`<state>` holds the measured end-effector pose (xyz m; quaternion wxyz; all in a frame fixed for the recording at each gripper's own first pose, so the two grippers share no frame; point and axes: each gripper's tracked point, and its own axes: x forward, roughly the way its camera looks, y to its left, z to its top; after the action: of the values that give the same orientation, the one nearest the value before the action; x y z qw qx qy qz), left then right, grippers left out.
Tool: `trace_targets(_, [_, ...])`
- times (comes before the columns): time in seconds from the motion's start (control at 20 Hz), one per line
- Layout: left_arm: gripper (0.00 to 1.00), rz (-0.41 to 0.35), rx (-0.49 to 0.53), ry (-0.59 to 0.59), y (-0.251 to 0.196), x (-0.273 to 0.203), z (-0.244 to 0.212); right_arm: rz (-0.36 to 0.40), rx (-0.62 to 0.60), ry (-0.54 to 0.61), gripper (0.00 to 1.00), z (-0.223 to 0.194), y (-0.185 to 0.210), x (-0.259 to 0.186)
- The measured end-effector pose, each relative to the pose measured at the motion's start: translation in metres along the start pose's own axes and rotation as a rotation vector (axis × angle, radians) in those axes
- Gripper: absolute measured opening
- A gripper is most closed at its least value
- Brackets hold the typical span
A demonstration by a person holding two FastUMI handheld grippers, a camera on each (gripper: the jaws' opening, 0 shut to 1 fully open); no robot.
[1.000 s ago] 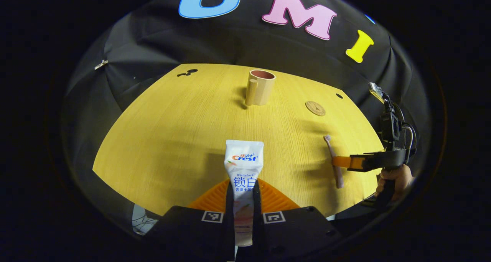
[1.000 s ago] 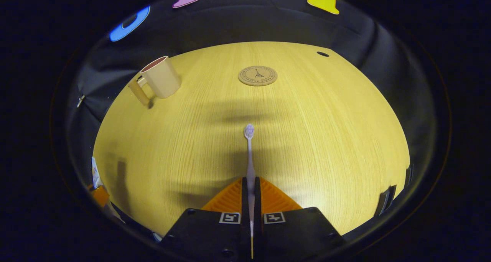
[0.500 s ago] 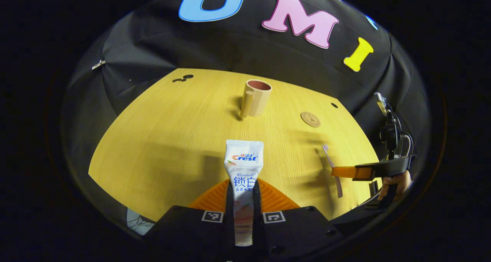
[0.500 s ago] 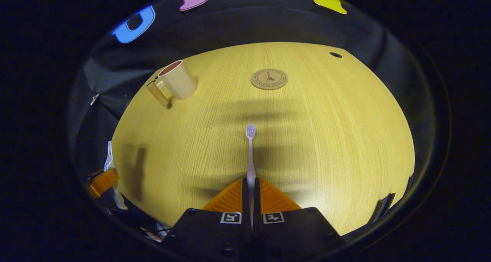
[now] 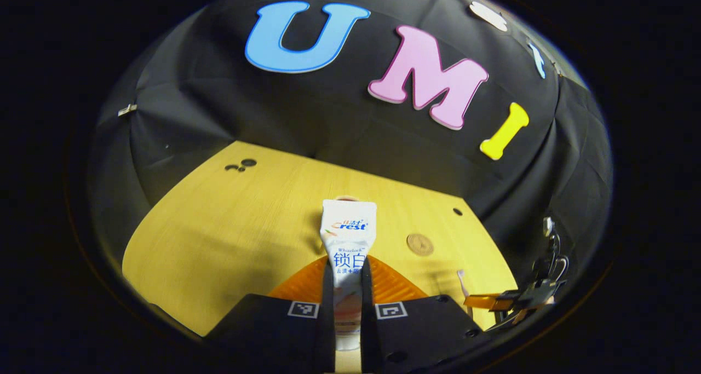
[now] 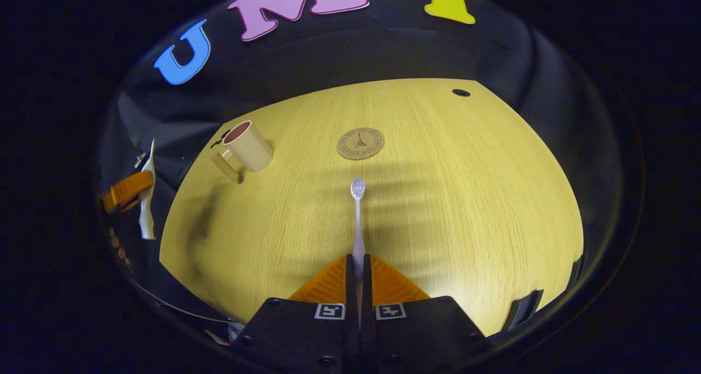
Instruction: Put the toothbrush and toothpaste on the desktop into the cup, then pick up the cup and place it on the coaster on the desktop.
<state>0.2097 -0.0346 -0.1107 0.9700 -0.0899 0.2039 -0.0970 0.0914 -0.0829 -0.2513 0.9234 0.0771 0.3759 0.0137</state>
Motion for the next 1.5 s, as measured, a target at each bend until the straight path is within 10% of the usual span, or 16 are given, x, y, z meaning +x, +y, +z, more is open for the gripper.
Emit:
trace_targets(0.5, [0.23, -0.051, 0.047, -0.221, -0.026, 0.107, 0.095, 0.068, 0.018, -0.032, 0.05, 0.048, -0.001, 0.006])
trace_targets(1.5, [0.26, 0.151, 0.045, -0.248, 0.018, 0.219, 0.047, 0.137, -0.025, 0.011, 0.05, 0.065, 0.007, 0.026])
